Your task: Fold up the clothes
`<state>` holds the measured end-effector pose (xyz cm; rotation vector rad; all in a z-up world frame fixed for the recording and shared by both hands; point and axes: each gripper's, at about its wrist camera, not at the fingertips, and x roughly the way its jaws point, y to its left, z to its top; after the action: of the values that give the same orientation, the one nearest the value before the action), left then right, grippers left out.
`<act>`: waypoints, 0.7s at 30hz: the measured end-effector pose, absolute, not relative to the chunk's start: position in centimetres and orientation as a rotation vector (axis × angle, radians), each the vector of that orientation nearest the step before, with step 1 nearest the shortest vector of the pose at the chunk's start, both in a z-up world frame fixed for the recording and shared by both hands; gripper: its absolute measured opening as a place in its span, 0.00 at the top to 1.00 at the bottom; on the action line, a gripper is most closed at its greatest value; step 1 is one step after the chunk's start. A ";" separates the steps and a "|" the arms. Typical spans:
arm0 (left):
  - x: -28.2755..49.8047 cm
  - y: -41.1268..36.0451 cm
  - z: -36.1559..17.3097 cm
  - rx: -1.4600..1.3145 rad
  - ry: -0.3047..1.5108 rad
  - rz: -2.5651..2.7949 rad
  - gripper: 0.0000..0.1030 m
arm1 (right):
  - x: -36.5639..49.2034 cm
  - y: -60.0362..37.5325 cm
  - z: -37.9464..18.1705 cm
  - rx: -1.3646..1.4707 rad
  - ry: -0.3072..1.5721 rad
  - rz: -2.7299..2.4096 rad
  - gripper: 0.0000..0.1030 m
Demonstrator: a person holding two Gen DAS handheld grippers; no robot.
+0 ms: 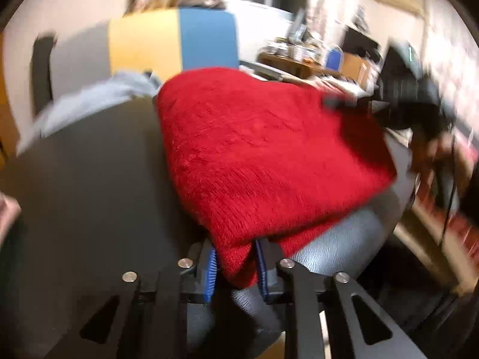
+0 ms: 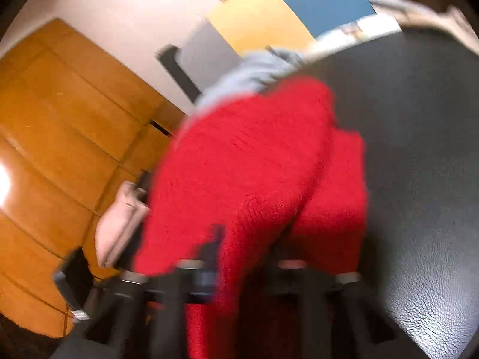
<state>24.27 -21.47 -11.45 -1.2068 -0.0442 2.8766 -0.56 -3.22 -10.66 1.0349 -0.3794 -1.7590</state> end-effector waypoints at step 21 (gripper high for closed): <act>22.9 -32.3 -7.6 -1.009 -0.708 2.718 0.79 | 0.5 0.9 -13.2 1.135 -0.143 -2.000 0.85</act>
<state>22.91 -32.30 -7.58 -1.0088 -0.7085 2.7176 0.48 0.87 -13.17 1.1350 -0.1433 -1.9999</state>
